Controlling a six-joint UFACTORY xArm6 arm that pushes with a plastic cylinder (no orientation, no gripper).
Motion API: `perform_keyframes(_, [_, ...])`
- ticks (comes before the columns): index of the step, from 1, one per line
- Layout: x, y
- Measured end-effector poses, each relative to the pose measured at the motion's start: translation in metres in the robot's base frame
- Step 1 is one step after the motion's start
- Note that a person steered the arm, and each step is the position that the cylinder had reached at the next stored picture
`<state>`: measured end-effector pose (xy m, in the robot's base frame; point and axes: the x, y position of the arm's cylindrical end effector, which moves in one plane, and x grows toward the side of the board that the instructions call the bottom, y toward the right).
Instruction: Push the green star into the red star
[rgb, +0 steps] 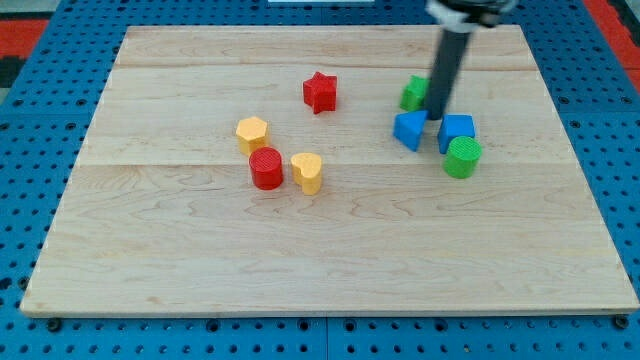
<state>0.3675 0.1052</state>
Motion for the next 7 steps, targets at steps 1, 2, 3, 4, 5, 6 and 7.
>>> perform_keyframes(1, [-0.014, 0.029])
perform_keyframes(2, [-0.035, 0.057])
perform_keyframes(3, [-0.038, 0.055])
perform_keyframes(4, [-0.037, 0.054])
perform_keyframes(5, [-0.037, 0.054])
perform_keyframes(6, [-0.038, 0.051])
perform_keyframes(7, [-0.049, -0.016])
